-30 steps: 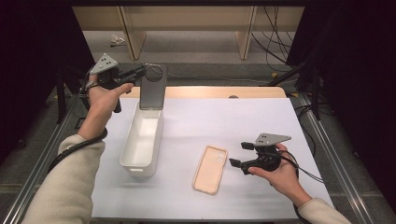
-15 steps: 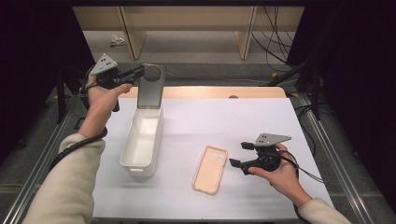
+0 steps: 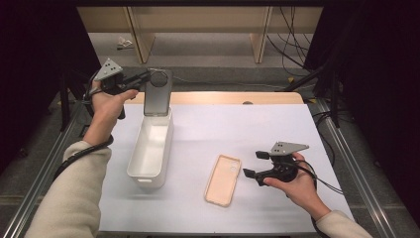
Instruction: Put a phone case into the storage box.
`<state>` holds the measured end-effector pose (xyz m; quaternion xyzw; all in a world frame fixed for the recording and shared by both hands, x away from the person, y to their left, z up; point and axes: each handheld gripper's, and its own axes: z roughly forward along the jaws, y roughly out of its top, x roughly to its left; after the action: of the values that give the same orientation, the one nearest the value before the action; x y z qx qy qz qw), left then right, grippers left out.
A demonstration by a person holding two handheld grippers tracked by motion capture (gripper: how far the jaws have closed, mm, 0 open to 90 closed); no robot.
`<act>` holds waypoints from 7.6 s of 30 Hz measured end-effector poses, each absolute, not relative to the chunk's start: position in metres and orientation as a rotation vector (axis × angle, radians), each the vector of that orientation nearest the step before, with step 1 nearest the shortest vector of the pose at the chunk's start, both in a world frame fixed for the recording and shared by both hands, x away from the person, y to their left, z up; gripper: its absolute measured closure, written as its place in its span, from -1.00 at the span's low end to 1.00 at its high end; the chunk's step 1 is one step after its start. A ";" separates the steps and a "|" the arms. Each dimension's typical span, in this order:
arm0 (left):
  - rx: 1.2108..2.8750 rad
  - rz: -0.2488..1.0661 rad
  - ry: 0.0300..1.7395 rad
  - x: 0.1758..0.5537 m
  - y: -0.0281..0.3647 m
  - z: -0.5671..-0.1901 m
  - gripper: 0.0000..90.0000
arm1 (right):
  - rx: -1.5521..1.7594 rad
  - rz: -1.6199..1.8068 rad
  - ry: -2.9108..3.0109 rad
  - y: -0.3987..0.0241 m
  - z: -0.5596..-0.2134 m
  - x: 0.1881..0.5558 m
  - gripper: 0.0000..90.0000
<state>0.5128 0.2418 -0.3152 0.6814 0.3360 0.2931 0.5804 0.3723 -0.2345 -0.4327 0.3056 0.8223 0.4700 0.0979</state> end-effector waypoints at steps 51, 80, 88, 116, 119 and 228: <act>1.629 0.655 0.865 0.533 0.245 -0.357 0.81 | 0.901 1.394 2.438 -0.235 -0.433 0.373 -0.62; 1.664 0.631 0.929 0.540 0.247 -0.382 0.81 | 0.891 1.391 2.448 -0.234 -0.434 0.373 -0.61; 1.696 0.634 0.946 0.542 0.244 -0.389 0.80 | 0.889 1.392 2.450 -0.234 -0.434 0.373 -0.61; 1.829 0.722 1.050 0.549 0.243 -0.398 0.62 | 0.888 1.392 2.458 -0.233 -0.435 0.373 -0.61; 1.846 0.737 1.077 0.551 0.241 -0.396 0.48 | 0.888 1.392 2.459 -0.233 -0.434 0.373 -0.61; 1.844 0.533 0.866 0.344 0.172 -0.430 -1.00 | 0.772 1.396 2.540 -0.203 -0.434 0.368 -0.10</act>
<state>0.3436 0.1721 -0.4303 0.7609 0.3573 0.2199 0.4949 0.3675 -0.2027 -0.4338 0.2566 0.8447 0.4643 0.0708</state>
